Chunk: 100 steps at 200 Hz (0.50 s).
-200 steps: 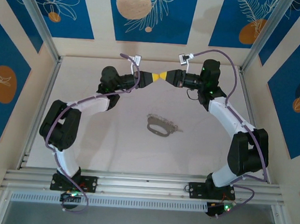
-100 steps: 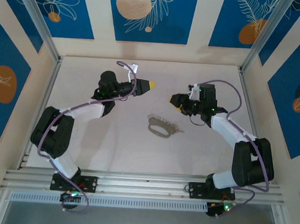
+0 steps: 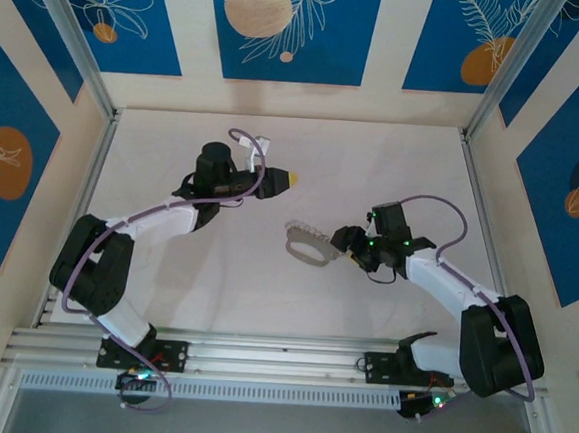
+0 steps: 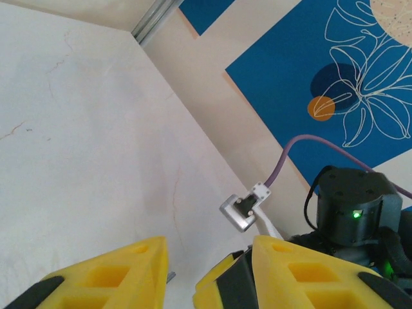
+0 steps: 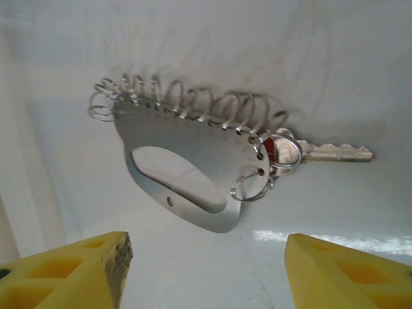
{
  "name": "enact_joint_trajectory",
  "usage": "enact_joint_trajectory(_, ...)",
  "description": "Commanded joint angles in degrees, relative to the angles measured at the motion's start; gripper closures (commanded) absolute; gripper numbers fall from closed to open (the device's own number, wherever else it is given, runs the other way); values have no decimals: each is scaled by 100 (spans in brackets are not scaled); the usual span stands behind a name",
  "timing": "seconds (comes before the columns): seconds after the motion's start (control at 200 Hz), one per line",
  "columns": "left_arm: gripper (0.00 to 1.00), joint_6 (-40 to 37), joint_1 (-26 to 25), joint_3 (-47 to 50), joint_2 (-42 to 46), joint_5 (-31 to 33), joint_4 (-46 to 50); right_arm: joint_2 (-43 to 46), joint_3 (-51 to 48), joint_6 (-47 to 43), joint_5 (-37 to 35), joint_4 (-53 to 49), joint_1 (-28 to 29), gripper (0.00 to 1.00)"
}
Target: Put the keys on the keyring
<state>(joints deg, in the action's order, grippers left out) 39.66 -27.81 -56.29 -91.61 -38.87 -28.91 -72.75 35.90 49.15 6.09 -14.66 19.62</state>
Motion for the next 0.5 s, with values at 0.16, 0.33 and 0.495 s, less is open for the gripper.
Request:
enact_joint_trajectory(0.16, 60, -107, -100, 11, -72, 52, -60, -700, 165, 70, -188, 396, 132, 39)
enact_joint_trajectory(0.33, 61, 20, -115, 6, -196, 23, -232, -929, 242, -6, -283, 488, 30, 42)
enact_joint_trajectory(0.495, 61, 7, -117, -33, -250, -34, -229, -1276, 381, 7, -257, 689, -26, 48)
